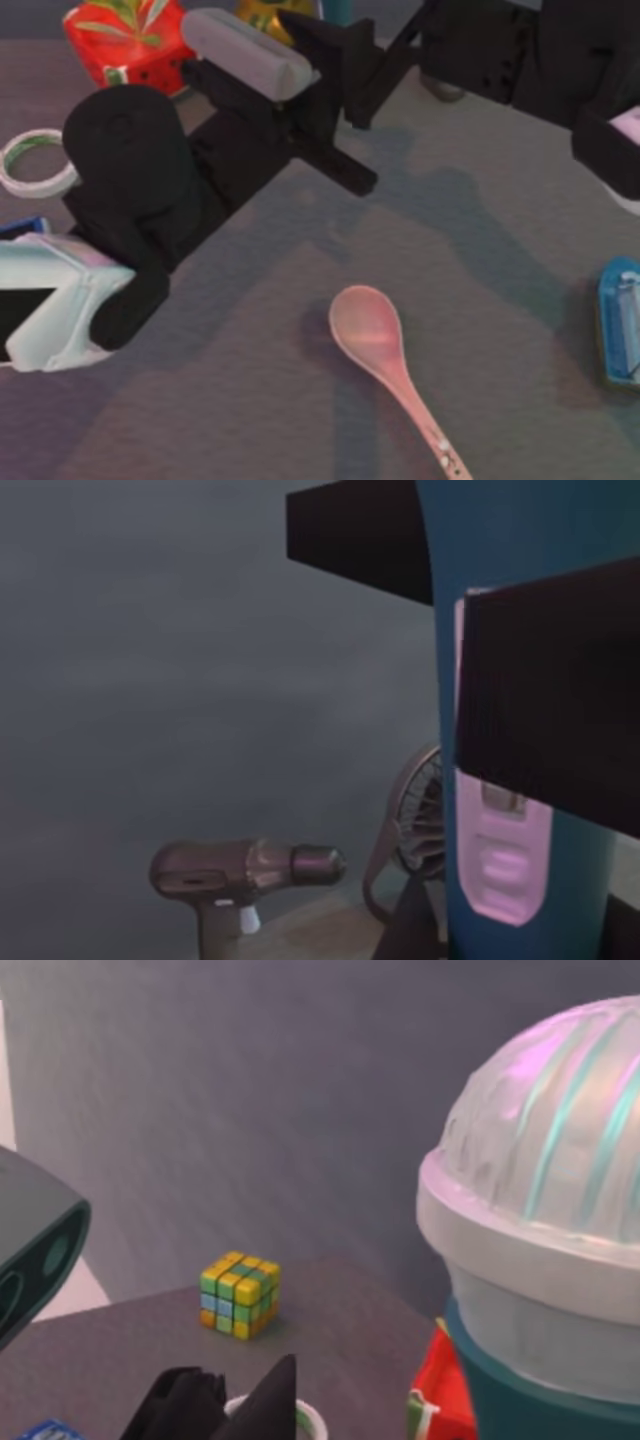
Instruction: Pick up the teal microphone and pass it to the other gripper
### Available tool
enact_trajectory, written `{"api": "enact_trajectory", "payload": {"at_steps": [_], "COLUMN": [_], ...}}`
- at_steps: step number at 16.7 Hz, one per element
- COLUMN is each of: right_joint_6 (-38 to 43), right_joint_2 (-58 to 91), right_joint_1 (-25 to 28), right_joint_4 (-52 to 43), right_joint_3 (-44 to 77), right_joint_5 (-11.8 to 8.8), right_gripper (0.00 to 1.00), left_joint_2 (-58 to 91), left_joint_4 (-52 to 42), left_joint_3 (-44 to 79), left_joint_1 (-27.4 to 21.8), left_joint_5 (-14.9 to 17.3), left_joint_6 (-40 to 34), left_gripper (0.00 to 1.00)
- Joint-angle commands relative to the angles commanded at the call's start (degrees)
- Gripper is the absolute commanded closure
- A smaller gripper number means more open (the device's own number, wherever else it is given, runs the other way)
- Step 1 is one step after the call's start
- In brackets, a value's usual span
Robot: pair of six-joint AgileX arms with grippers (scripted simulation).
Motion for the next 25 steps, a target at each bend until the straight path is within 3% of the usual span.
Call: {"api": "enact_trajectory", "payload": {"at_steps": [3,16,25], "right_joint_6": [0.0,0.0,0.0], "right_joint_2": [0.0,0.0,0.0], "right_joint_1": [0.0,0.0,0.0], "right_joint_4": [0.0,0.0,0.0], "right_joint_3": [0.0,0.0,0.0], "right_joint_5": [0.0,0.0,0.0], "right_gripper": [0.0,0.98,1.0], "left_joint_2": [0.0,0.0,0.0], "left_joint_4": [0.0,0.0,0.0], "left_joint_3": [0.0,0.0,0.0], "left_joint_1": [0.0,0.0,0.0], "left_joint_5": [0.0,0.0,0.0], "left_joint_6": [0.0,0.0,0.0], "left_gripper": [1.0,1.0,1.0]}}
